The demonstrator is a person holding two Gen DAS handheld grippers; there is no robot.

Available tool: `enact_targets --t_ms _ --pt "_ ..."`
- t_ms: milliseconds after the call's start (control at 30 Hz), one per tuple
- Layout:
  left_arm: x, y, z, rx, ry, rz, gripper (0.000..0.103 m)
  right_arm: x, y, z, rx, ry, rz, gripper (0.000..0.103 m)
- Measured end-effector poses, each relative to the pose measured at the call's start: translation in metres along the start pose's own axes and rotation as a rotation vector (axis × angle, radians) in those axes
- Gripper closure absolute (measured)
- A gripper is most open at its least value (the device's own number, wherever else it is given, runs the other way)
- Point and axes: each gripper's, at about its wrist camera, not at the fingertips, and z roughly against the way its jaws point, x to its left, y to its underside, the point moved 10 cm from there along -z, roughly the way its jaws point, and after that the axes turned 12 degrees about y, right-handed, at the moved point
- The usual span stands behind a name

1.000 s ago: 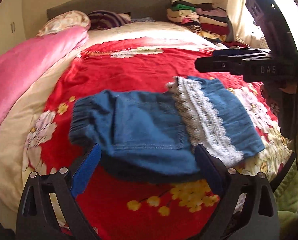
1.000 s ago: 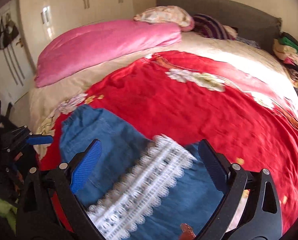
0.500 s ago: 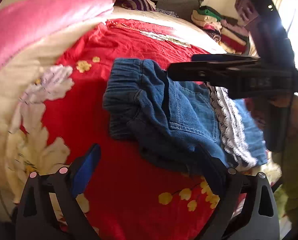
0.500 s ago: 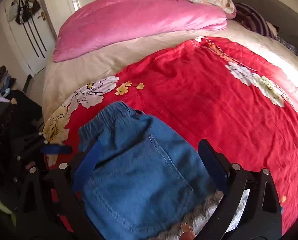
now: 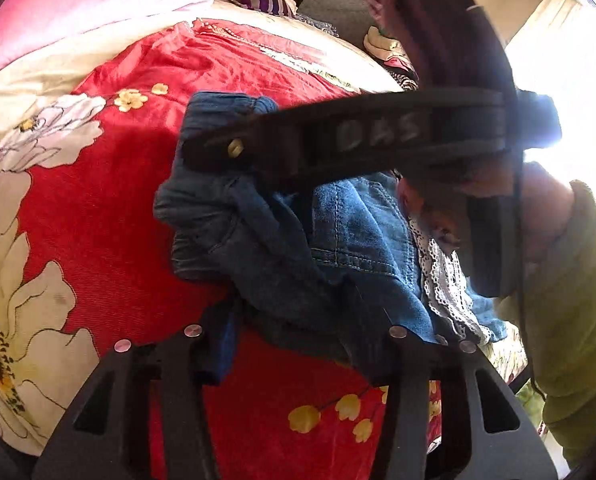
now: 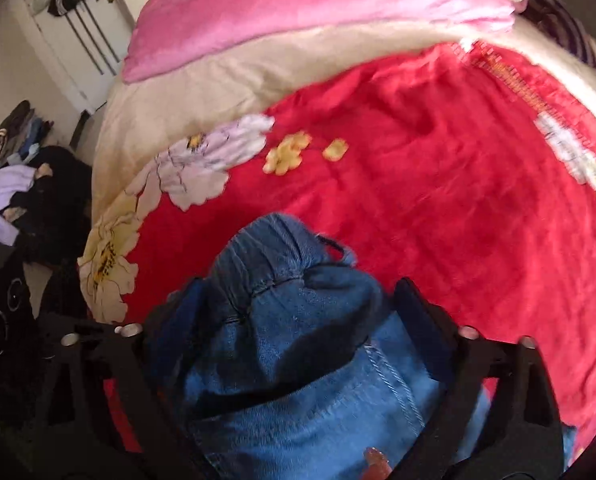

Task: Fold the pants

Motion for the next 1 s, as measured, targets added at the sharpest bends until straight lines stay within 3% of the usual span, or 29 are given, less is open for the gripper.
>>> enact_targets --t_ms 67,167,200,300,367,467,567,767,833,933,1000 --pt "0.001 0.001 -0.002 -0.002 0.008 0.010 0.058 0.006 0.005 -0.006 0.022 -0.067 -0.006 0.045" --pt "0.001 0.000 -0.001 -0.017 0.028 0.018 0.057 0.002 0.007 -0.001 -0.004 -0.099 -0.026 0.058" --pt "0.000 0.000 0.000 -0.022 0.037 0.024 0.057 -0.003 0.007 0.008 -0.026 -0.116 -0.051 0.066" --pt "-0.002 -0.004 0.005 -0.038 0.063 0.049 0.050 -0.015 0.007 0.038 -0.107 -0.152 -0.082 0.074" --pt "-0.006 -0.006 0.008 -0.046 0.074 0.053 0.044 -0.025 0.010 0.065 -0.168 -0.168 -0.099 0.074" --pt "-0.022 -0.013 0.011 -0.059 0.102 0.041 0.044 -0.041 0.017 0.102 -0.246 -0.189 -0.139 0.074" --pt "-0.033 -0.019 0.005 -0.057 0.138 0.055 0.032 -0.056 0.026 0.128 -0.295 -0.187 -0.162 0.074" --pt "-0.084 -0.026 -0.017 -0.014 0.236 0.010 0.033 -0.087 0.060 0.163 -0.344 -0.132 -0.201 0.073" --pt "-0.108 -0.026 -0.026 -0.002 0.256 -0.037 0.034 -0.097 0.071 0.166 -0.344 -0.101 -0.221 0.068" --pt "-0.140 -0.023 -0.034 0.011 0.270 -0.118 0.034 -0.121 0.096 0.173 -0.325 -0.021 -0.280 0.053" --pt "-0.161 -0.012 -0.040 0.033 0.248 -0.208 0.034 -0.135 0.115 0.179 -0.328 0.011 -0.320 0.045"
